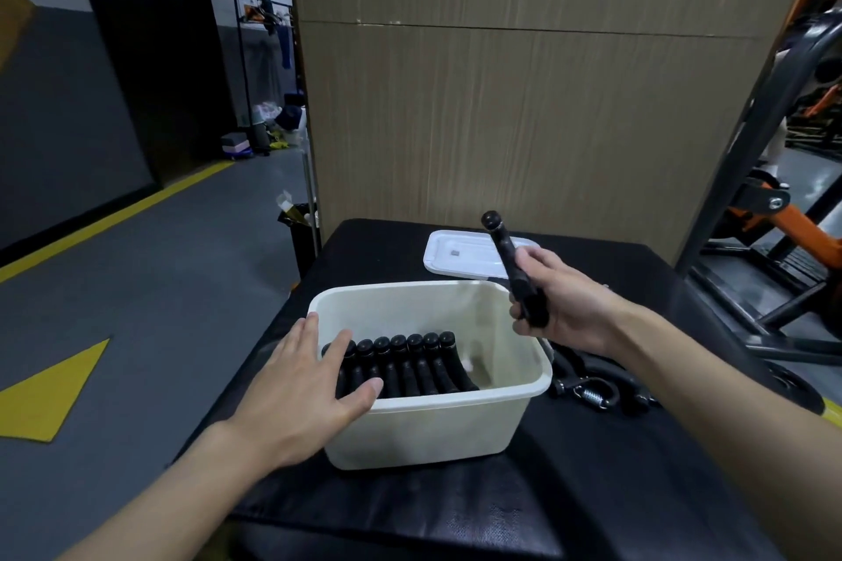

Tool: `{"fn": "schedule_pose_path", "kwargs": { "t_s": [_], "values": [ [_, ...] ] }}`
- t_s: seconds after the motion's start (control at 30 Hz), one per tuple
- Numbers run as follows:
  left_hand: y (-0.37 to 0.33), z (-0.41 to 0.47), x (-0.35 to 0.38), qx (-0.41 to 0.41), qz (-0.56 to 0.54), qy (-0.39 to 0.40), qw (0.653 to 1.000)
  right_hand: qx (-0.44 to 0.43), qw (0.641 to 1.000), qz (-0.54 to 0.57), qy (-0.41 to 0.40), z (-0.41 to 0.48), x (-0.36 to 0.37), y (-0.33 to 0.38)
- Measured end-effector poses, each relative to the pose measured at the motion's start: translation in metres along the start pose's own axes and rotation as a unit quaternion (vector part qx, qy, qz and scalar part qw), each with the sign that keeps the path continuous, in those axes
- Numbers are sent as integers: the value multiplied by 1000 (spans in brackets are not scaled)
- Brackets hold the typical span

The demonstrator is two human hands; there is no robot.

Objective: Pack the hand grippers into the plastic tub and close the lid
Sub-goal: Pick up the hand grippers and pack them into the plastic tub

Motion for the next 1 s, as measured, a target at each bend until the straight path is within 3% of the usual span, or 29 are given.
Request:
{"fn": "schedule_pose_path", "kwargs": {
  "t_s": [0.1, 0.2, 0.43, 0.63, 0.8, 1.0],
  "values": [
    [1, 0, 0, -3, -6, -1, 1000, 28, 999, 2, 43, -7, 13, -5],
    [1, 0, -1, -3, -11, -1, 1000, 45, 998, 23, 37, -8, 24, -7],
    [-1, -1, -1, -4, -6, 8, 1000, -61, 996, 1, -70, 0, 27, 7],
    [-1, -1, -1, 0, 2, 7, 1000, -128, 983, -102, -84, -3, 26, 13],
    [0, -1, -1, 1, 2, 12, 1000, -246, 898, -318, -181, -3, 28, 18],
    [1, -1, 1, 4, 6, 9, 1000, -246, 845, -453, -140, 5, 43, 11]
  ]
}}
Point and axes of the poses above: each hand's wrist, its own z-axis towards the middle knuckle, its own x-axis out of the palm, y = z × x, the point moved 4 cm from there along z, towards the middle knuckle, and after that the axes turned 10 degrees about -y, right-handed, at the moved point
